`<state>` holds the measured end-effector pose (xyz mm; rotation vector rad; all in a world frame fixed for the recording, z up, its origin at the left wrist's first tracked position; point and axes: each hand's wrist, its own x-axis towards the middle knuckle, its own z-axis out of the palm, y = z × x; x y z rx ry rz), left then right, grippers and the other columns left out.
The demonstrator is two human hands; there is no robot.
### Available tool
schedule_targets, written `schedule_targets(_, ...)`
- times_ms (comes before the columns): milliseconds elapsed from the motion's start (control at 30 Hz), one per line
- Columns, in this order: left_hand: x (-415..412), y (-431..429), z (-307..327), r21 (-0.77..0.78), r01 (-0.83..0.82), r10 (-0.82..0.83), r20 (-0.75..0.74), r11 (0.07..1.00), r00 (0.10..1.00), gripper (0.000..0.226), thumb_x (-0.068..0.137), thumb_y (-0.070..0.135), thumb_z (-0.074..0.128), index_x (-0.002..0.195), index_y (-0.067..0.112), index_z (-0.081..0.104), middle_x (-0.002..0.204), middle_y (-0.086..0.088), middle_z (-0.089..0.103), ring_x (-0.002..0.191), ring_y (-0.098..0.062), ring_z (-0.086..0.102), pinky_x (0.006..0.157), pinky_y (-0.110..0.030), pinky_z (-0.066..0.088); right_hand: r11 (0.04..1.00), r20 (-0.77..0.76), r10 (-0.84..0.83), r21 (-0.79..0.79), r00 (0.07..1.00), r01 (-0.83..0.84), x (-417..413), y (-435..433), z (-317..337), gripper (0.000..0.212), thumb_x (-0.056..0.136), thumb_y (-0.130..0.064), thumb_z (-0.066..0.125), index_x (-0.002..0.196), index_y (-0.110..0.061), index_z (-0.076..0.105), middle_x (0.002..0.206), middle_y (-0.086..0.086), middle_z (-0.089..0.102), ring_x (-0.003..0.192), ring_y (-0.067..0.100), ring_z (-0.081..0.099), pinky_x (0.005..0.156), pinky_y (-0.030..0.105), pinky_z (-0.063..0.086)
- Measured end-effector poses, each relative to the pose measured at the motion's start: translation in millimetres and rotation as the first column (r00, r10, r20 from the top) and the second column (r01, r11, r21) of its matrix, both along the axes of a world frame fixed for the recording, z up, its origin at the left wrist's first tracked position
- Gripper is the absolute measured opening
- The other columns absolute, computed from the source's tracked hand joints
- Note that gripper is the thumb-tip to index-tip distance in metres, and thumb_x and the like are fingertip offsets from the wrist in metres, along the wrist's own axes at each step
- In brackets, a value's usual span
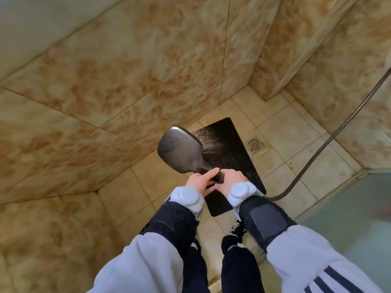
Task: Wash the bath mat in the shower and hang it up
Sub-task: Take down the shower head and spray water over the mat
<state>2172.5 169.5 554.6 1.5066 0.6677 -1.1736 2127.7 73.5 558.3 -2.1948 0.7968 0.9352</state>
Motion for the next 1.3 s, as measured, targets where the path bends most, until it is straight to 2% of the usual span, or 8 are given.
schedule_targets(100, -7.1, 1.9, -26.2, 0.03, -0.137, 0.139, -0.091, 0.99, 0.986, 0.028, 0.086, 0.02, 0.067, 0.103, 0.0, 0.057, 0.086, -0.013, 0.063, 0.082, -0.019, 0.064, 0.089, -0.034, 0.053, 0.999, -0.014, 0.042, 0.025, 0.999, -0.042, -6.6, -1.5, -25.0, 0.021, 0.088, -0.035, 0.055, 0.099, -0.02, 0.066, 0.103, 0.004, 0.069, 0.094, 0.025, 0.065, 0.075, 0.03, 0.047)
schedule_targets(200, -17.7, 5.3, -50.5, 0.051, -0.199, 0.204, -0.134, 0.979, 0.97, 0.019, 0.086, 0.021, 0.066, 0.086, 0.005, 0.055, 0.087, -0.013, 0.064, 0.091, -0.025, 0.065, 0.091, -0.036, 0.053, 0.996, -0.068, 0.078, 0.04, 0.995, -0.075, -16.3, -0.9, -47.2, 0.024, 0.088, -0.035, 0.053, 0.099, -0.019, 0.068, 0.102, 0.004, 0.069, 0.09, 0.025, 0.064, 0.07, 0.026, 0.043)
schedule_targets(367, -38.5, 14.8, -65.2, 0.083, -0.172, 0.183, -0.16, 0.982, 0.97, 0.017, 0.087, 0.024, 0.065, 0.082, 0.009, 0.058, 0.09, -0.012, 0.066, 0.08, -0.018, 0.066, 0.065, -0.022, 0.055, 0.994, -0.169, 0.076, 0.089, 0.983, -0.062, -35.6, 3.4, -63.8, 0.025, 0.083, -0.037, 0.058, 0.098, -0.02, 0.069, 0.1, 0.005, 0.07, 0.078, 0.026, 0.058, 0.067, 0.025, 0.042)
schedule_targets(467, -46.3, 20.1, -70.1, 0.126, -0.142, 0.161, -0.158, 0.982, 0.974, 0.021, 0.085, 0.026, 0.068, 0.082, 0.007, 0.058, 0.101, -0.016, 0.066, 0.085, -0.022, 0.066, 0.064, -0.023, 0.057, 0.991, -0.195, 0.058, 0.129, 0.979, -0.033, -44.4, 7.2, -68.4, 0.014, 0.082, -0.034, 0.059, 0.083, -0.022, 0.066, 0.089, 0.006, 0.067, 0.074, 0.025, 0.054, 0.066, 0.025, 0.041)
schedule_targets(533, -48.5, 23.1, -71.4, 0.125, -0.126, 0.146, -0.165, 0.984, 0.976, 0.022, 0.085, 0.026, 0.068, 0.082, 0.006, 0.058, 0.101, -0.017, 0.066, 0.084, -0.022, 0.066, 0.065, -0.024, 0.058, 0.991, -0.204, 0.034, 0.135, 0.978, -0.006, -48.4, 11.1, -72.1, 0.022, 0.082, -0.032, 0.058, 0.063, -0.023, 0.053, 0.08, 0.004, 0.061, 0.072, 0.025, 0.053, 0.064, 0.025, 0.04)
schedule_targets(700, -53.2, 32.4, -70.8, 0.114, -0.073, 0.094, -0.191, 0.991, 0.977, 0.025, 0.086, 0.027, 0.066, 0.087, 0.002, 0.063, 0.108, -0.023, 0.067, 0.089, -0.025, 0.067, 0.058, -0.021, 0.059, 0.988, -0.203, 0.008, 0.155, 0.979, 0.024, -59.4, 21.6, -80.6, 0.031, 0.081, -0.032, 0.058, 0.056, -0.024, 0.043, 0.092, 0.009, 0.07, 0.072, 0.024, 0.051, 0.065, 0.025, 0.038)
schedule_targets(1067, -64.5, 56.3, -60.3, 0.08, -0.051, 0.066, -0.199, 0.996, 0.978, 0.02, 0.092, 0.025, 0.058, 0.091, 0.004, 0.06, 0.096, -0.018, 0.068, 0.091, -0.027, 0.067, 0.067, -0.023, 0.056, 0.98, -0.144, -0.047, 0.184, 0.989, 0.073, -82.3, 44.5, -89.3, 0.026, 0.078, -0.026, 0.062, 0.057, -0.026, 0.047, 0.075, 0.002, 0.061, 0.074, 0.024, 0.055, 0.063, 0.024, 0.039)
schedule_targets(1300, -68.4, 61.7, -55.6, 0.062, -0.058, 0.067, -0.156, 0.996, 0.985, 0.02, 0.092, 0.025, 0.058, 0.082, 0.008, 0.061, 0.089, -0.015, 0.069, 0.084, -0.023, 0.067, 0.074, -0.026, 0.055, 0.982, -0.071, -0.049, 0.176, 0.996, 0.061, -86.4, 47.6, -87.9, 0.011, 0.077, -0.026, 0.062, 0.082, -0.019, 0.068, 0.078, 0.006, 0.065, 0.073, 0.025, 0.055, 0.063, 0.025, 0.04)
